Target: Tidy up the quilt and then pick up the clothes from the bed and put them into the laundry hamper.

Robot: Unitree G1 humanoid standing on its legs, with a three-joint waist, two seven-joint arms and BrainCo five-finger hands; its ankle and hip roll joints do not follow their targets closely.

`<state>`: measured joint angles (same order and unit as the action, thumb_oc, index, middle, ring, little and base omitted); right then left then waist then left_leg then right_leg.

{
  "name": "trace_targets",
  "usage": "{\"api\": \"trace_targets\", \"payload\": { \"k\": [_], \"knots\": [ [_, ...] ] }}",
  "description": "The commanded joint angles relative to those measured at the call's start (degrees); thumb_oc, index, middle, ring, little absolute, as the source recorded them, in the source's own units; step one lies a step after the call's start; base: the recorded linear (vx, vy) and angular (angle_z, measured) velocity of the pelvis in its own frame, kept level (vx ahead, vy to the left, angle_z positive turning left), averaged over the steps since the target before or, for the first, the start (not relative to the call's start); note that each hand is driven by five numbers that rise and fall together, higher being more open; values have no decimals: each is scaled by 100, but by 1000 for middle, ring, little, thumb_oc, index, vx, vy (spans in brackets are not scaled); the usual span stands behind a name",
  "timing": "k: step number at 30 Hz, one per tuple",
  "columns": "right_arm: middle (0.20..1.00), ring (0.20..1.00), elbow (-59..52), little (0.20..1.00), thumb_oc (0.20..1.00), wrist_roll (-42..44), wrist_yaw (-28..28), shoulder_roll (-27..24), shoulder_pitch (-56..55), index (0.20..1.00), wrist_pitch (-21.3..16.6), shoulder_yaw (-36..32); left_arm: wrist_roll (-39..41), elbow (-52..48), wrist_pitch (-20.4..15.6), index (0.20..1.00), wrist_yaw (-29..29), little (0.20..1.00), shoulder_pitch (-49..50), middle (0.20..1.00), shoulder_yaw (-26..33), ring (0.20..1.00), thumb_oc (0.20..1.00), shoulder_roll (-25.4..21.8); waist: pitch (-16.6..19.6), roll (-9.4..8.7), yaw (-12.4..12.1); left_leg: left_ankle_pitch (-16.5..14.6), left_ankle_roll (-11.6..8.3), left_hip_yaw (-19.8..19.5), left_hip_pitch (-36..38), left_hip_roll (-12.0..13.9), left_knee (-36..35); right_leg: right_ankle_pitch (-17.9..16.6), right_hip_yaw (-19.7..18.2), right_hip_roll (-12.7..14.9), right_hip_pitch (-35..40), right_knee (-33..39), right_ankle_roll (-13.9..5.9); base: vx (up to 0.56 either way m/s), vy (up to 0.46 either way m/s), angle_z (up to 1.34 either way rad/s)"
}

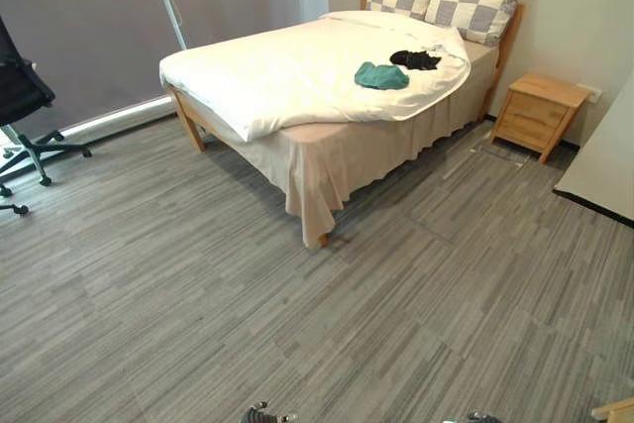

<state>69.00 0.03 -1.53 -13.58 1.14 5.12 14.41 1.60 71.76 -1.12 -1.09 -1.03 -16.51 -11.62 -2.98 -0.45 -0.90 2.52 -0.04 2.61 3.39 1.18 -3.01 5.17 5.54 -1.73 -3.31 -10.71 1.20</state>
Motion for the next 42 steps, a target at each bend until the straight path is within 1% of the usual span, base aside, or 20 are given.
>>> {"api": "trace_targets", "payload": {
  "k": [1,5,11,16,17,19,20,22,23,24,27,28,29,32,33,35,37,38,40,42],
  "knots": [
    [1000,1000,114,1000,1000,-117,13,-86,425,1000,48,179,71,-21,-18,1000,-122,1000,-415,1000,64,1000,1000,1,-402,-225,59,-559,280,120,410,-569,-199,-551,61,104,1099,1571,-456,0,0,0],
    [1000,1000,137,1000,1000,-124,0,-101,448,1000,113,186,277,-64,55,1000,-99,1000,-428,1000,45,1000,1000,-3,-384,-195,57,-564,293,109,429,-574,-199,-548,60,107,1113,1571,-458,9,6,2],
    [1000,1000,180,1000,1000,-49,32,-45,397,1000,133,162,-74,13,-120,1000,24,1000,-355,1000,62,1000,1000,30,-359,-191,68,-565,321,75,430,-608,-199,-571,0,108,1115,1571,-456,23,15,1],
    [1000,1000,204,1000,1000,20,19,-20,355,1000,183,138,147,38,-145,1000,237,1000,-352,1000,100,1000,1000,29,-374,-180,109,-574,350,72,428,-621,-199,-586,-71,113,1108,1571,-453,47,34,-2],
    [1000,1000,209,1000,1000,20,0,-21,353,1000,200,134,183,48,-172,1000,298,1000,-354,1000,120,1000,1000,34,-378,-182,115,-574,354,66,428,-624,-199,-587,-88,113,1106,1571,-451,44,32,-5],
    [1000,1000,236,1000,1000,11,-20,3,331,1000,244,128,307,-10,-423,1000,423,1000,-397,1000,196,1000,1000,26,-409,-187,137,-588,373,31,431,-639,-199,-601,-148,112,1108,1571,-449,58,35,-4],
    [1000,1000,236,1000,1000,11,-20,3,331,1000,244,129,307,-10,-423,1000,424,1000,-397,1000,196,1000,1000,26,-410,-187,138,-589,374,30,432,-639,-199,-601,-148,112,1109,1571,-449,92,46,-1],
    [1000,1000,257,1000,1000,26,-9,9,314,1000,244,129,352,-57,-446,1000,360,1000,-414,1000,220,1000,1000,24,-428,-189,142,-582,384,-44,419,-670,-199,-624,-205,103,1100,1571,-455,92,46,0],
    [1000,1000,262,1000,1000,13,-16,8,306,1000,241,130,597,-74,-171,1000,26,1000,-402,1000,233,1000,1000,20,-440,-188,142,-575,396,-94,406,-695,-199,-638,-243,93,1097,1571,-453,88,47,-2],
    [1000,1000,252,1000,1000,-17,-27,7,308,1000,255,127,613,-64,-98,1000,-130,1000,-392,1000,236,1000,1000,32,-454,-188,141,-571,411,-118,398,-710,-199,-645,-252,90,1095,1564,-449,105,58,-2],
    [1000,1000,205,1000,1000,-87,-59,-2,327,1000,262,135,481,-60,-100,1000,-194,1000,-369,1000,202,1000,1000,32,-487,-181,138,-567,449,-130,378,-727,-199,-586,-248,85,1054,1428,-434,68,50,-2],
    [1000,1000,182,1000,1000,-85,-43,7,361,1000,256,146,491,-68,-68,1000,-214,1000,-383,1000,185,1000,1000,13,-523,-159,139,-563,482,-80,359,-711,-199,-473,-181,97,946,1123,-427,41,65,-3],
    [1000,1000,105,1000,1000,40,34,20,458,1000,274,151,480,-107,-5,1000,-149,1000,-483,1000,170,1000,1000,-37,-651,-103,157,-525,560,39,318,-645,-199,-372,-35,147,507,203,-472,28,74,-13],
    [1000,1000,49,1000,1000,208,283,8,554,1000,177,122,546,-53,130,1000,-219,1000,-614,1000,159,1000,1000,-81,-918,-39,194,-556,636,102,336,-553,-70,-721,114,363,-226,-1178,-728,59,51,-26],
    [1000,1000,36,1000,1000,145,762,-21,544,1000,108,62,484,15,224,1000,-233,1000,-605,1000,158,1000,1000,-55,-1081,-29,245,-652,658,25,407,-548,34,-1152,84,463,-680,-1824,-890,239,13,-11],
    [1000,1000,46,1000,1000,157,925,-68,513,1000,102,-23,411,81,292,1000,-194,1000,-523,1000,169,1000,1000,-20,-1163,-56,291,-720,621,-33,537,-561,46,-1312,97,482,-836,-1716,-960,315,-45,9],
    [1000,1000,47,1000,1000,142,886,-83,484,1000,123,-94,324,113,308,1000,-178,1000,-439,1000,204,1000,1000,-32,-1186,-117,335,-794,567,-7,629,-585,60,-1352,189,469,-842,-1149,-998,287,-96,14],
    [1000,1000,49,1000,1000,130,846,-83,479,1000,138,-109,277,115,315,1000,-182,1000,-430,1000,216,1000,1000,-48,-1195,-160,350,-842,547,13,656,-608,81,-1362,259,483,-847,-783,-999,371,-175,13],
    [1000,1000,55,1000,1000,244,770,-73,474,1000,134,-112,114,134,350,1000,-218,1000,-514,1000,192,1000,1000,-94,-1268,-283,449,-1124,489,69,786,-635,218,-1463,512,498,-846,712,-972,535,-261,8],
    [1000,1000,52,1000,1000,392,789,-51,407,1000,119,-140,63,161,379,1000,-180,1000,-563,1000,99,1000,1000,-68,-1294,-329,555,-1282,487,110,918,-654,333,-1628,614,569,-1028,1267,-978,590,-238,10]
  ]
}}
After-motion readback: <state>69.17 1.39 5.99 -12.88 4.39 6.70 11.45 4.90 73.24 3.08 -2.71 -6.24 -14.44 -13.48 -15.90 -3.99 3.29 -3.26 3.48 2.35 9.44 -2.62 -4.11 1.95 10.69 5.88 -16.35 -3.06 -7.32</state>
